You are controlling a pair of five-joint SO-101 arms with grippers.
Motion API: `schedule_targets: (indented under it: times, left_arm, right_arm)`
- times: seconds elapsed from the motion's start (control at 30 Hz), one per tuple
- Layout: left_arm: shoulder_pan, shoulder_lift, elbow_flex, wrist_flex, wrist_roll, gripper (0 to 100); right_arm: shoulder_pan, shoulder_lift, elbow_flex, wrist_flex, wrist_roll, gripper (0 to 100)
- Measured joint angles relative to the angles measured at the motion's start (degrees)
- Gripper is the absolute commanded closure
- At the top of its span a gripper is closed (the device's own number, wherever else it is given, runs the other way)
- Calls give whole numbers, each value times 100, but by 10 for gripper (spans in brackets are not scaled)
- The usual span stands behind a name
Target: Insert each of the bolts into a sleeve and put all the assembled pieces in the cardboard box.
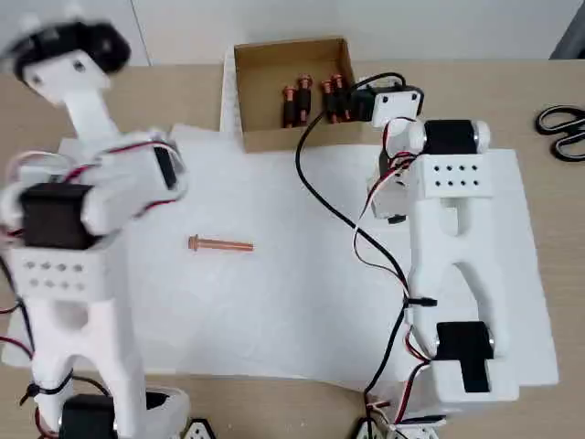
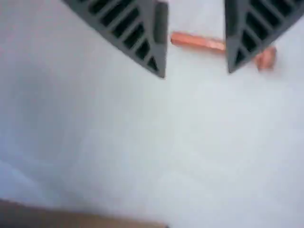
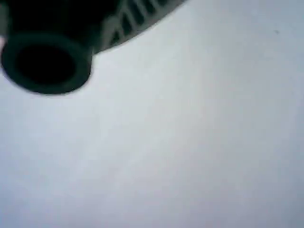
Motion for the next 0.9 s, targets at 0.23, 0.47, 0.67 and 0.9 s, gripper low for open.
schedule_targets:
  times: [0.23,0.47,0.67,0.9]
  left_arm:
    - [123,-35,2347,-1020,1547,918]
    - [158,-44,3569,-1864,1899,917]
    - [193,-44,4633,-3402,2593,917]
    - [193,-44,5380,-4369,2971,918]
  right_arm:
    - [-9,-26,70,0,0,995]
    - [-9,-26,440,0,0,995]
    - [-9,-26,492,0,0,995]
    - [-9,-26,554,0,-70,995]
